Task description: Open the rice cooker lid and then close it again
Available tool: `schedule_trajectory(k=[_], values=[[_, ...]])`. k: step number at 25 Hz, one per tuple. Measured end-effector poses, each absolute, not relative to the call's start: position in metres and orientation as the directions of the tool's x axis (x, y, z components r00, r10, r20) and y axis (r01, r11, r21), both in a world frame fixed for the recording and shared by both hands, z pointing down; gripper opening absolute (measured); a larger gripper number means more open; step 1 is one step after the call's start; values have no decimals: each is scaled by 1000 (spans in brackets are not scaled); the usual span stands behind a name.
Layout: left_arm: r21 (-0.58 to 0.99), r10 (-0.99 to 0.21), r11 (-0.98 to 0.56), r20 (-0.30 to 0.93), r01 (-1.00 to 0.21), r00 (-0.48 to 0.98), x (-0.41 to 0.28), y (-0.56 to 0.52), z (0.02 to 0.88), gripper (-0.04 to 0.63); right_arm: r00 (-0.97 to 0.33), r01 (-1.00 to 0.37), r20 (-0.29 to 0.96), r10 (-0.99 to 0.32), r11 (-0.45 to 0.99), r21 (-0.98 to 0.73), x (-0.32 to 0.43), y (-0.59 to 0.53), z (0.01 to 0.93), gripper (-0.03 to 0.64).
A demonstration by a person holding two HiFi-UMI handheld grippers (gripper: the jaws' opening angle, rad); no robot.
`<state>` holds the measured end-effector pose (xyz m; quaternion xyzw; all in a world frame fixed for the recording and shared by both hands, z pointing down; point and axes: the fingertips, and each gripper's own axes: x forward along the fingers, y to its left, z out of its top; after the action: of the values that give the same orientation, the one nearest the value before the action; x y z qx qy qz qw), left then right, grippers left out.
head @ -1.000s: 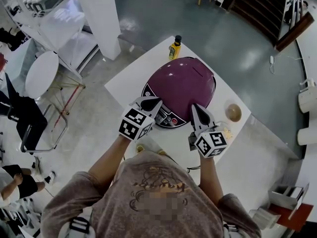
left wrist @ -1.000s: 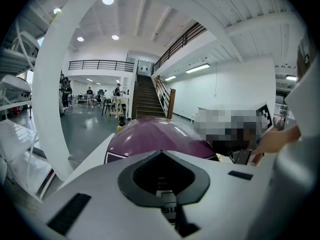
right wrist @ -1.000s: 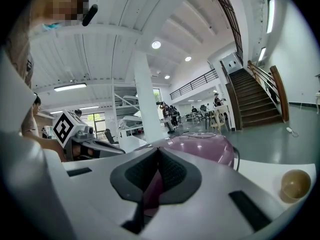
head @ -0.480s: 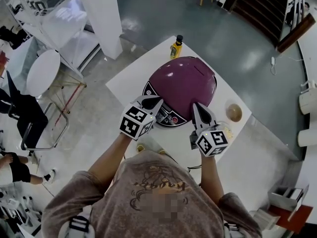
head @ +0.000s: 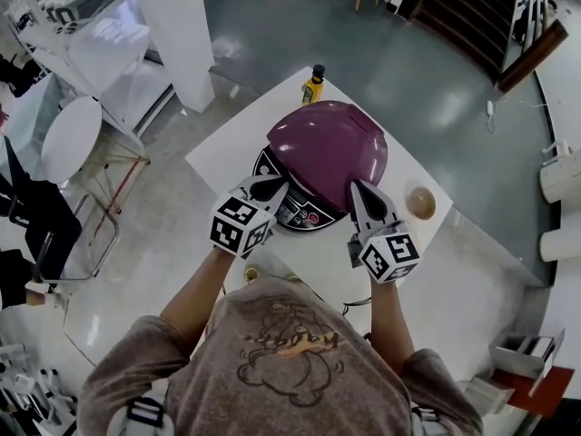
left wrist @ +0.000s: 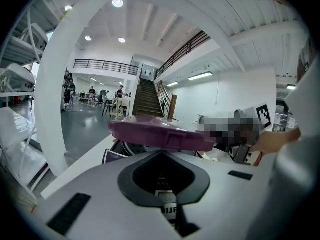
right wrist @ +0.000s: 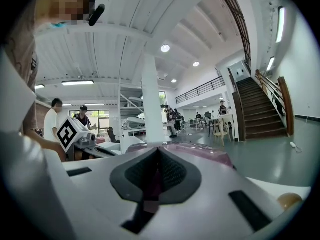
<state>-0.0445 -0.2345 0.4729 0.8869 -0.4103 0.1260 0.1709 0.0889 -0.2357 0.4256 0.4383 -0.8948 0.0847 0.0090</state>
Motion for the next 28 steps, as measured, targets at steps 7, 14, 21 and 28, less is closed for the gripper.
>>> schedule_trajectory(k=[7, 14, 21, 28], values=[[228, -663, -613, 373, -757, 649, -39, -230, 475, 20, -619, -785, 82, -781, 611, -99, 92, -237, 411, 3], [220, -652, -623, 383, -750, 654, -36, -229, 475, 20, -627, -779, 51, -777, 624, -65, 97, -242, 388, 3], [220, -634, -640, 389, -736, 668, -33, -230, 475, 20, -627, -779, 46, -777, 627, -17, 101, -250, 374, 3], [223, -623, -649, 392, -727, 677, -31, -230, 475, 20, -618, -786, 26, -785, 618, -30, 113, -261, 360, 5]])
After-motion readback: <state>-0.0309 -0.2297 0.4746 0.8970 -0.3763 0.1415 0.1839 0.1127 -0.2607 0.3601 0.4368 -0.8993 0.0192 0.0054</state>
